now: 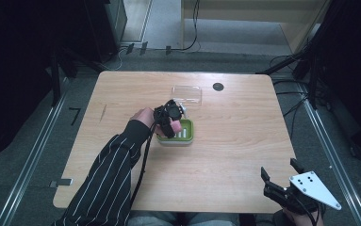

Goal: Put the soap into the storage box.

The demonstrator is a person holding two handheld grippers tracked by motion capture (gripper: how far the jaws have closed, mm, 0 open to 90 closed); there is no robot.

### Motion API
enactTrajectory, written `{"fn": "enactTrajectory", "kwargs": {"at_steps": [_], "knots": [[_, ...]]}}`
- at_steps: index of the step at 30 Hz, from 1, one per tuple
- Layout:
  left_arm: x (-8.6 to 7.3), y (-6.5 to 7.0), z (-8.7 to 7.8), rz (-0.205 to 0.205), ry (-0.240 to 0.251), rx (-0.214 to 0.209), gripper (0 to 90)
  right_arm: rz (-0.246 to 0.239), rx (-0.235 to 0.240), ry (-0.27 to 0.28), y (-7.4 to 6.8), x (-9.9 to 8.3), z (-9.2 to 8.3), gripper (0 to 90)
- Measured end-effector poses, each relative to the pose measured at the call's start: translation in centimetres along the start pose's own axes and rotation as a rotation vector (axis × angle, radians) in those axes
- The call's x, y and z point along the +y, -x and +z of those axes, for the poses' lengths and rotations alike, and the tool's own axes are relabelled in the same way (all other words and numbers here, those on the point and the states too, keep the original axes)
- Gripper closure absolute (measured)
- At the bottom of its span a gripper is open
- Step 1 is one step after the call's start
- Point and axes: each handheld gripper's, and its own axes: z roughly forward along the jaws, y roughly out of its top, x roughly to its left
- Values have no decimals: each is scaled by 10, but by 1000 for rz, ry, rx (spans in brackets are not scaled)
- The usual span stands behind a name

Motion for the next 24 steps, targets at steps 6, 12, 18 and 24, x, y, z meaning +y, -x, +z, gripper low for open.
{"fn": "enactTrajectory", "kwargs": {"at_steps": [6, 12, 18, 24], "knots": [[2, 0, 3, 15, 11, -8, 388, -5, 2, 0, 0, 0, 0, 135], [4, -1, 7, 19, 15, -14, 387, -5, -1, -1, 0, 0, 0, 135], [6, -3, 11, 16, 12, -21, 387, -8, -2, -3, 1, -1, -1, 135], [9, -2, 13, 26, 19, -21, 387, -9, -2, -9, 1, -1, -2, 135]]}}
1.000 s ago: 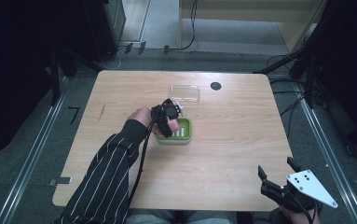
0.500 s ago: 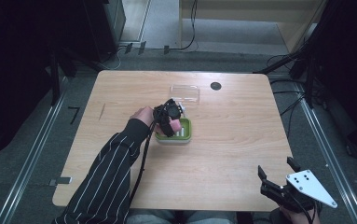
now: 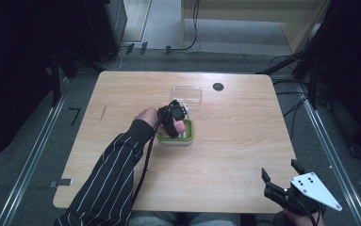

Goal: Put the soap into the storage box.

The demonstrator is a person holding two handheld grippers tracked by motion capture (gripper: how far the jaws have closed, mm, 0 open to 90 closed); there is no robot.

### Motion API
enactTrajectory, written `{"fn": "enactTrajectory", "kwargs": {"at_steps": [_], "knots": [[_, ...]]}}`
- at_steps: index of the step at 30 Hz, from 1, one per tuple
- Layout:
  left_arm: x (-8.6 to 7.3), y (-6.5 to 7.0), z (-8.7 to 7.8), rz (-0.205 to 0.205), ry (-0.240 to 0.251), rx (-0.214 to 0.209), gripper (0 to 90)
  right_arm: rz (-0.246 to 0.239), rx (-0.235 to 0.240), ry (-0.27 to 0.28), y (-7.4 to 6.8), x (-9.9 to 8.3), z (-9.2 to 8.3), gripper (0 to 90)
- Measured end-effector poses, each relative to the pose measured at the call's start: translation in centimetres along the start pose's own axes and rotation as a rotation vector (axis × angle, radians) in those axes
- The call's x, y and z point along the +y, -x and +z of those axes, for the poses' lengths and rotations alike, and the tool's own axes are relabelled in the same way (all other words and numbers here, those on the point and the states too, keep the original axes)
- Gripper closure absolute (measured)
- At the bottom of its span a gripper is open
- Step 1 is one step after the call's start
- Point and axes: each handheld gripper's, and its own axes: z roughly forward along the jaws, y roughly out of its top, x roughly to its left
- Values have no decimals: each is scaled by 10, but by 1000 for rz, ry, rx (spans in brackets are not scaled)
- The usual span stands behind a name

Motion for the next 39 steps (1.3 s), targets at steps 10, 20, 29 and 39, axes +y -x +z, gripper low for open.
{"fn": "enactTrajectory", "kwargs": {"at_steps": [10, 20, 29, 39], "knots": [[1, -1, 6, -1, 1, 0, 387, 2, -6, -2, 1, -1, -1, 135], [2, -1, 8, 8, 13, 14, 387, 6, -11, -7, 1, -1, -2, 135], [2, -2, 14, 11, 11, 13, 387, 7, -13, -6, 2, -1, -3, 135], [1, -4, 16, 18, 20, -1, 387, 7, -14, -6, 1, -1, -2, 135]]}}
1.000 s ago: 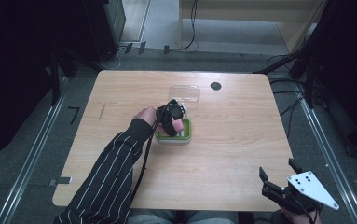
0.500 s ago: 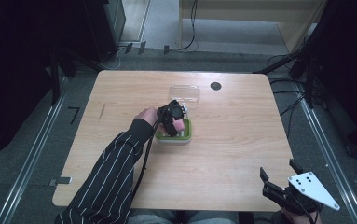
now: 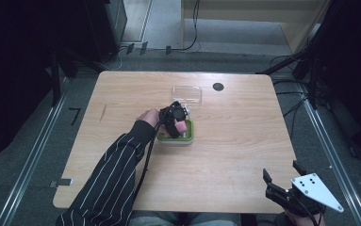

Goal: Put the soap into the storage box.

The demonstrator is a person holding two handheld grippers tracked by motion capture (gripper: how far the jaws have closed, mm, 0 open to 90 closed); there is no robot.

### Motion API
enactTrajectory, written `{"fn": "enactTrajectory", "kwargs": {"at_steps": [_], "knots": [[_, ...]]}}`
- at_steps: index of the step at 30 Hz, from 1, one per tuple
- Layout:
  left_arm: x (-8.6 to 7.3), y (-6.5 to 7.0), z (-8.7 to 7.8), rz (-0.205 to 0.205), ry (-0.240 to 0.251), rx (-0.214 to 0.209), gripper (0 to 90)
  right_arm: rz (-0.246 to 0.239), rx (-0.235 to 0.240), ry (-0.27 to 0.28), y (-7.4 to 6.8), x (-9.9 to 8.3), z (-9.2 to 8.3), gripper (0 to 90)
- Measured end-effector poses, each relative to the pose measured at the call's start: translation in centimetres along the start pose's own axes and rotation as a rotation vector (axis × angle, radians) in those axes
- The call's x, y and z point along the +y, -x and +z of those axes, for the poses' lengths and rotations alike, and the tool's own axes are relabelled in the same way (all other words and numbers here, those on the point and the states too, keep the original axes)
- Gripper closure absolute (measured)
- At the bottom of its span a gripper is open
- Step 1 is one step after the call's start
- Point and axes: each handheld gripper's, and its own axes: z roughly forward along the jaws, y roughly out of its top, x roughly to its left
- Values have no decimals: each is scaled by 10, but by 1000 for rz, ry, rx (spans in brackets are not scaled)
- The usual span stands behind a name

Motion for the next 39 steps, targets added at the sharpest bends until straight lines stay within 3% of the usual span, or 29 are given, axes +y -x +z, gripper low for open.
{"fn": "enactTrajectory", "kwargs": {"at_steps": [17, 23, 28, 39], "knots": [[0, 0, 3, 11, 18, -17, 370, 0, -1, 0, 0, 0, 0, 135], [1, 1, -5, 21, 43, -7, 350, -2, -2, -1, 0, 0, -1, 135], [2, 0, -7, 18, 33, -10, 323, 1, -6, -1, 1, -1, -2, 135], [5, 8, -18, -52, -22, -32, 133, 4, -8, 3, 2, -1, -3, 135]]}}
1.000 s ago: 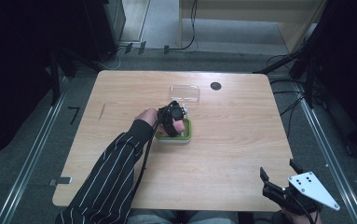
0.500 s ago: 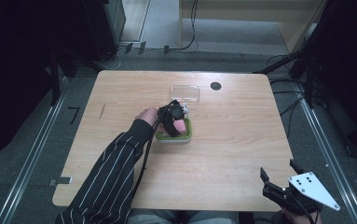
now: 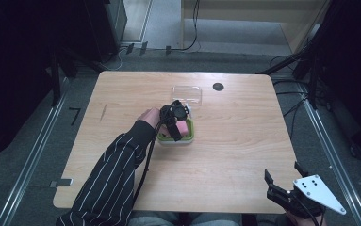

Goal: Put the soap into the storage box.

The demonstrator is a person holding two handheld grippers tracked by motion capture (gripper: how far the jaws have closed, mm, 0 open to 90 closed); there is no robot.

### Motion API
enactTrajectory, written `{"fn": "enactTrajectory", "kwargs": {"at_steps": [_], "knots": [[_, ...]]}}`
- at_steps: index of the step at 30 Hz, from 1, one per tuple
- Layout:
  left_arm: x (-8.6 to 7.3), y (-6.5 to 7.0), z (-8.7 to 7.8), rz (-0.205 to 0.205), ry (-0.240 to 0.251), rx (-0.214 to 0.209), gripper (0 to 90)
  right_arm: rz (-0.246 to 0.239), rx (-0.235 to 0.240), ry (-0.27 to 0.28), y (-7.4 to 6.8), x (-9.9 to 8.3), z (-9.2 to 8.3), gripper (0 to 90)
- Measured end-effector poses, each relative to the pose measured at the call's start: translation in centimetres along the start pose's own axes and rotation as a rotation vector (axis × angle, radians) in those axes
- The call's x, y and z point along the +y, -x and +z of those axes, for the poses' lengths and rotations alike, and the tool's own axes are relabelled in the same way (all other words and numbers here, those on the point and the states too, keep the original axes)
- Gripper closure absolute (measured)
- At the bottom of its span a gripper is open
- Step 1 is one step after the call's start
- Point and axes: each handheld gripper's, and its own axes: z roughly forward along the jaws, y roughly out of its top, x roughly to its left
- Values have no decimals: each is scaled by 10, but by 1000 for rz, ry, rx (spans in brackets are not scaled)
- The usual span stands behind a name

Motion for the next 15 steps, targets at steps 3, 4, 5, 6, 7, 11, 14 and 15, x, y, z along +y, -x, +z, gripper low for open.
{"fn": "enactTrajectory", "kwargs": {"at_steps": [3, 4, 5, 6, 7, 11, 14, 15], "knots": [[-2, 2, -4, -13, -16, -4, 84, 1, 0, 1, 0, 0, 0, 135], [-3, 3, -5, -22, -14, -4, 78, 1, 1, 1, 0, 0, 0, 135], [-4, 4, -6, -20, -19, 4, 77, 1, 0, 1, 0, 0, 0, 135], [-5, 5, -7, -17, -25, 5, 68, 1, 0, 2, 0, 0, 0, 135], [-6, 6, -8, -18, -27, -1, 58, 2, 0, 2, 0, 0, 0, 135], [-10, 13, -9, -22, -58, -1, 47, 3, 1, 2, 0, 0, 0, 135], [-15, 20, -8, -24, -66, -8, 40, 2, 3, 3, 0, 0, 0, 135], [-17, 22, -8, -24, -76, -9, 39, 6, 2, 5, 0, 1, 0, 135]]}}
